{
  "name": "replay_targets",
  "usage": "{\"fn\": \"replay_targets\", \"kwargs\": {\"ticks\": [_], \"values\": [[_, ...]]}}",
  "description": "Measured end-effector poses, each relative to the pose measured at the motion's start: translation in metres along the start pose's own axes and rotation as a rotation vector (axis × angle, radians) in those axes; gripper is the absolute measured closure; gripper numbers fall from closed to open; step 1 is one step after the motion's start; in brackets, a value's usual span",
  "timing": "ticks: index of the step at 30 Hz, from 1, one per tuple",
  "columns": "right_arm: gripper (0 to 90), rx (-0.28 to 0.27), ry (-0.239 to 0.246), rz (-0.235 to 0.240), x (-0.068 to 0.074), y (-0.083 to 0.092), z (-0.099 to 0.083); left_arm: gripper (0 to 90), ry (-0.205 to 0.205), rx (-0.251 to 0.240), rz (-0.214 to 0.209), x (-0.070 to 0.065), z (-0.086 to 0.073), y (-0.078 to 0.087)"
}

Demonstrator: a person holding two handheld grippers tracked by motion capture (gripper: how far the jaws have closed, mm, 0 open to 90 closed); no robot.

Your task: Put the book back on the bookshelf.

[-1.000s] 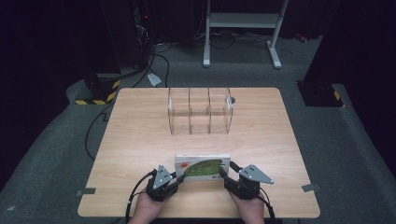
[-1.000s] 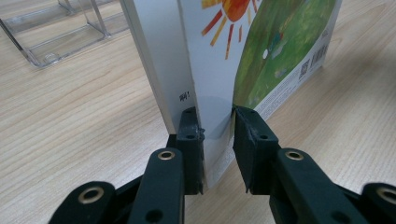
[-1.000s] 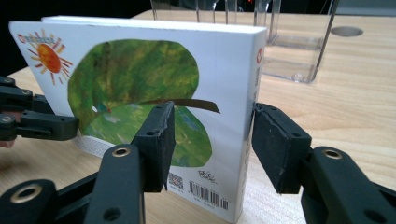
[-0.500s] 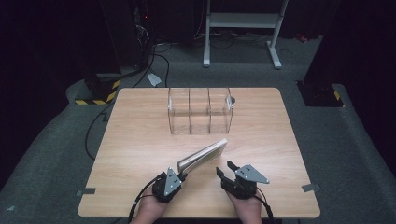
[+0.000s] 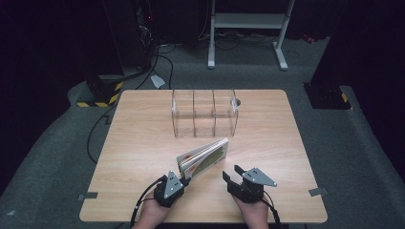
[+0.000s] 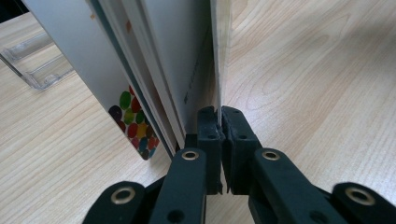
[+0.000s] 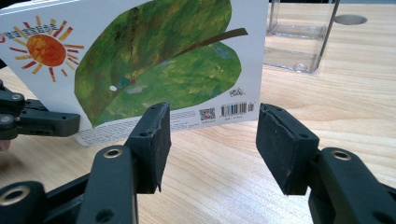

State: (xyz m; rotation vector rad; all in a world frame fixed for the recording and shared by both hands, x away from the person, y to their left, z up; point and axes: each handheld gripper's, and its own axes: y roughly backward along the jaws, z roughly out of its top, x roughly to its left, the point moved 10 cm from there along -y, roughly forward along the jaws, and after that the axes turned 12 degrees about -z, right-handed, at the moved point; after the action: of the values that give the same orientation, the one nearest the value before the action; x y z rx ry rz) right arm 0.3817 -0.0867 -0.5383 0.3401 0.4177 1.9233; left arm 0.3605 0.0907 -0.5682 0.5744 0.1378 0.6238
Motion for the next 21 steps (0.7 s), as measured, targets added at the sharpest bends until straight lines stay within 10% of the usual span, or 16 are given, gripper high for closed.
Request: {"fn": "replay_targets", "kwargs": {"ticks": [21], "values": [[45.0, 0.016, 0.014, -0.002, 0.003, -0.002, -0.004, 64.7, 0.029, -0.055, -0.014, 0.003, 0.005, 0.018]]}}
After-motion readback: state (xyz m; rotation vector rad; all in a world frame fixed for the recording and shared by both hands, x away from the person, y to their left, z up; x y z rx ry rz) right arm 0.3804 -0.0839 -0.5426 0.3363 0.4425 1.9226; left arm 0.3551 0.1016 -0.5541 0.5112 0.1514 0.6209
